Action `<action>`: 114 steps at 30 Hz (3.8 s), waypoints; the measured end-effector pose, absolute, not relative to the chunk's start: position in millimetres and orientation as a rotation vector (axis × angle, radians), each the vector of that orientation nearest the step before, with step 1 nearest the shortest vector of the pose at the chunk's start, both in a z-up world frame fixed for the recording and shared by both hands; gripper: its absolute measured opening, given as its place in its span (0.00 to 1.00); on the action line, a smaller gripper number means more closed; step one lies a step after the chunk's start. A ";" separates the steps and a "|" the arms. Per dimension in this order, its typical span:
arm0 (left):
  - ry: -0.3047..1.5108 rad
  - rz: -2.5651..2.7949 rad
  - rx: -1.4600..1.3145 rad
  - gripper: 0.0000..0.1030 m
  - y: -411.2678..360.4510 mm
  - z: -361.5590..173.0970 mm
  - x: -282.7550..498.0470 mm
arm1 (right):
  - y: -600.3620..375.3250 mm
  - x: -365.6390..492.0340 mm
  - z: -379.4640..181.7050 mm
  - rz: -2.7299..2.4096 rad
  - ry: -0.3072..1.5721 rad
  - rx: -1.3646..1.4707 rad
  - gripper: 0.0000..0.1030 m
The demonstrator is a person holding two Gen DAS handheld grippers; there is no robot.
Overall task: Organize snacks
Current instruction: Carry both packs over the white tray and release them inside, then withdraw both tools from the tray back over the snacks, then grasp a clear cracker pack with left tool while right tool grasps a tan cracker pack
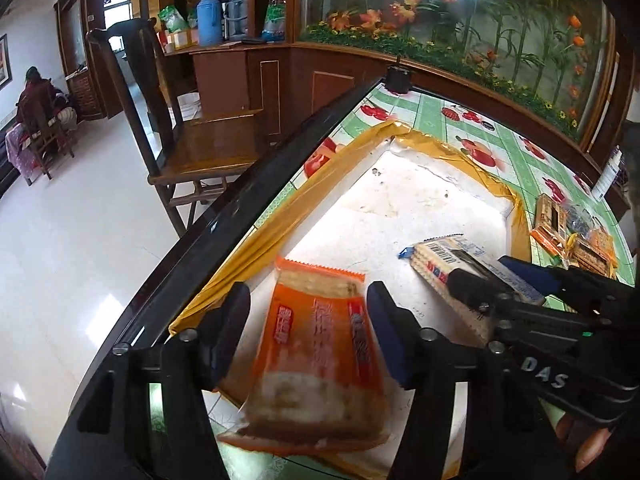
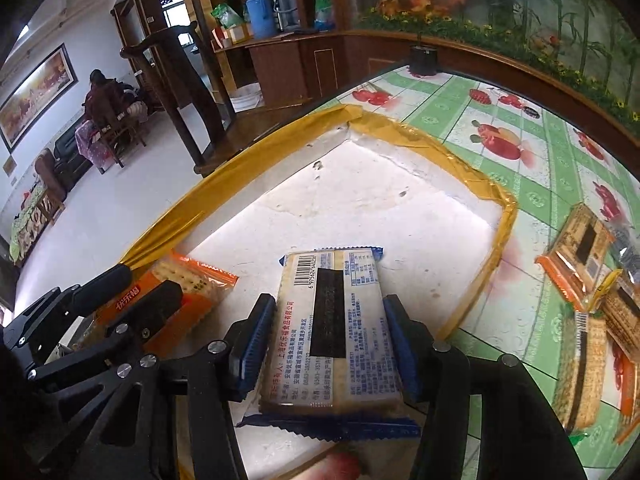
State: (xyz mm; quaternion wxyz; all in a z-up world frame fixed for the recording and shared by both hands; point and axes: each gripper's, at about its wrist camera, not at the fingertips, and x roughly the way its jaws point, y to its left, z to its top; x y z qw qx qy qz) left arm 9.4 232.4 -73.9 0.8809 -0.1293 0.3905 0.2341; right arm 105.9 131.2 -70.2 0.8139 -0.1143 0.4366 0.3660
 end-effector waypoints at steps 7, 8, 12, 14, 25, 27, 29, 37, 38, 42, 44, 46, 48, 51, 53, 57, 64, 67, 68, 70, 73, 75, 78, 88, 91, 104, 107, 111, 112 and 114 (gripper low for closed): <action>0.813 0.489 -0.266 0.70 222.5 -67.1 6.7 | 109.7 101.8 -53.9 0.748 0.881 -0.225 0.69; 0.803 0.487 -0.262 0.72 220.2 -64.7 5.7 | 106.0 101.4 -51.5 0.741 0.874 -0.223 0.71; 0.767 0.472 -0.244 0.72 209.4 -53.9 2.5 | 76.8 99.9 -37.6 0.709 0.851 -0.182 0.73; 0.760 0.463 -0.241 0.72 203.8 -50.3 2.2 | 59.1 98.9 -31.2 0.688 0.837 -0.161 0.75; 0.729 0.356 -0.148 0.72 140.0 -30.4 12.2 | -41.3 89.8 -22.8 0.523 0.797 -0.104 0.84; 0.729 0.335 -0.123 0.76 126.5 -28.9 16.3 | -60.9 89.1 -22.3 0.491 0.795 -0.092 0.84; 0.728 0.316 -0.098 0.77 113.2 -27.8 19.8 | -76.7 87.7 -22.7 0.469 0.796 -0.082 0.84; 0.764 0.257 -0.063 0.77 73.1 -32.2 35.3 | -151.5 88.0 -30.0 0.347 0.800 -0.040 0.85; 0.773 0.246 -0.063 0.77 68.4 -34.3 37.7 | -159.0 87.5 -31.1 0.333 0.801 -0.035 0.85; 0.820 0.199 -0.054 0.77 43.9 -45.8 56.6 | -195.1 88.7 -39.5 0.269 0.817 -0.006 0.85; 0.834 0.174 -0.062 0.77 31.6 -50.4 65.2 | -210.5 90.4 -42.8 0.243 0.825 0.007 0.85; 0.849 0.154 -0.082 0.77 21.3 -55.2 78.4 | -221.1 91.5 -46.0 0.226 0.830 0.018 0.85; 0.860 0.159 -0.095 0.77 13.0 -60.9 90.1 | -230.8 95.6 -48.1 0.227 0.838 0.042 0.85; 0.907 0.179 -0.100 0.77 2.6 -70.1 107.6 | -232.2 101.2 -47.7 0.252 0.824 0.037 0.85; 0.915 0.189 -0.090 0.77 -3.6 -74.2 115.2 | -227.5 106.7 -47.4 0.285 0.821 0.029 0.85; 0.921 0.218 -0.093 0.77 -10.7 -81.0 125.2 | -212.0 119.6 -46.4 0.341 0.816 0.009 0.85; 0.895 0.274 -0.106 0.78 -10.1 -84.2 137.9 | -190.5 138.8 -49.8 0.392 0.825 -0.044 0.85; 0.882 0.313 -0.111 0.78 -4.5 -83.1 139.0 | -185.5 144.7 -53.9 0.408 0.839 -0.062 0.85; 0.876 0.317 -0.128 0.78 -1.6 -82.2 138.1 | -185.2 146.1 -55.0 0.411 0.840 -0.065 0.85; 0.859 0.307 -0.196 0.78 6.2 -81.2 137.2 | -184.3 148.9 -56.6 0.413 0.839 -0.075 0.85; 0.897 0.277 -0.252 0.78 6.9 -86.8 145.2 | -182.6 156.2 -60.2 0.409 0.843 -0.086 0.91; 0.924 0.263 -0.247 0.78 1.4 -90.3 149.8 | -180.9 161.9 -63.5 0.409 0.854 -0.089 0.91; 0.954 0.278 -0.169 0.78 -11.2 -98.2 156.2 | -177.2 172.2 -68.5 0.415 0.867 -0.096 0.91; 0.936 0.342 -0.109 0.81 2.8 -100.1 159.1 | -159.0 198.0 -88.2 0.454 0.924 -0.144 0.91; 0.927 0.328 -0.080 0.66 1.4 -99.2 158.9 | -152.9 203.6 -95.3 0.463 0.950 -0.154 0.89; 0.921 0.264 -0.075 0.44 6.3 -97.3 142.6 | -161.4 185.6 -94.9 0.436 0.975 -0.128 0.54; 0.912 0.265 -0.064 0.44 8.5 -96.2 134.4 | -168.7 172.0 -92.0 0.435 0.967 -0.096 0.54; 0.880 0.268 -0.051 0.44 9.4 -88.3 121.3 | -178.8 155.0 -84.8 0.433 0.943 -0.055 0.54; 0.871 0.268 -0.046 0.44 9.7 -85.9 118.3 | -180.9 151.6 -82.4 0.431 0.935 -0.049 0.54; 0.855 0.268 -0.038 0.44 10.0 -81.8 112.2 | -184.9 143.2 -76.5 0.430 0.918 -0.033 0.54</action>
